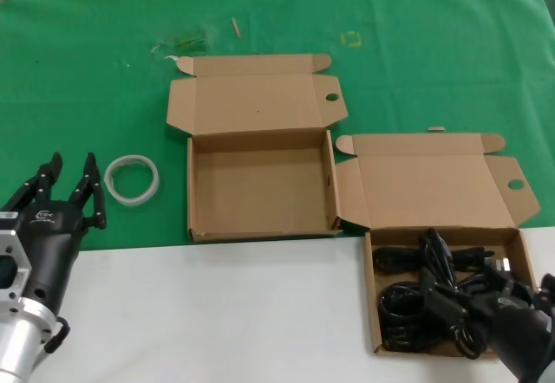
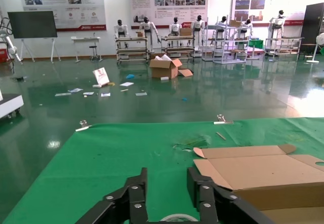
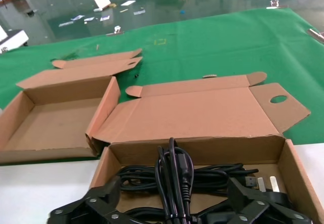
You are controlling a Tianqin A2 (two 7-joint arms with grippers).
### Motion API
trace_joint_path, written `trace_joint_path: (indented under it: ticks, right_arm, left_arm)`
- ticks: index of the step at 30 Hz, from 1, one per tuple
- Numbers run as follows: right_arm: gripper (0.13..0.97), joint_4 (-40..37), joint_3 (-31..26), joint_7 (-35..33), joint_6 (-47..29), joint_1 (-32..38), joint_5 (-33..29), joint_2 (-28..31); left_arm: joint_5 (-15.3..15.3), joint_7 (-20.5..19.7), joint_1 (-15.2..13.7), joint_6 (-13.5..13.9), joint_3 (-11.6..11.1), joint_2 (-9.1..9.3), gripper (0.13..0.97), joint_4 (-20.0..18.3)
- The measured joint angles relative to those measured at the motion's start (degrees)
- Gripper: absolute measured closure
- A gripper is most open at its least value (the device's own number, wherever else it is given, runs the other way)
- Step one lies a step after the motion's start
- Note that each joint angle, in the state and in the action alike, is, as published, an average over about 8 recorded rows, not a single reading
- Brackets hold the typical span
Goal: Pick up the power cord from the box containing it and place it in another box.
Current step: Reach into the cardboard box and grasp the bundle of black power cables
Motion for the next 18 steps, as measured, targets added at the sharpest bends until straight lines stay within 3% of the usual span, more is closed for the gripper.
trace_joint_path:
  ticks: [4, 13, 18]
  right_arm:
    - [0.346, -1.1, -2.5, -1.5, 1.1, 2.5, 1.6, -0.5]
    - [0.536, -2.9, -4.5, -4.0, 2.5, 4.8, 2.8, -1.6]
    - [0.67, -3.3, -4.6, -5.0, 2.7, 4.9, 2.6, -1.7]
  left_arm:
    - [0.0, 0.0, 0.0, 0.0, 0.0, 0.0, 0.762, 0.0]
    - [0.0, 0.0, 0.0, 0.0, 0.0, 0.0, 0.89, 0.0]
    - [0.0, 0.0, 0.0, 0.0, 0.0, 0.0, 0.921, 0.0]
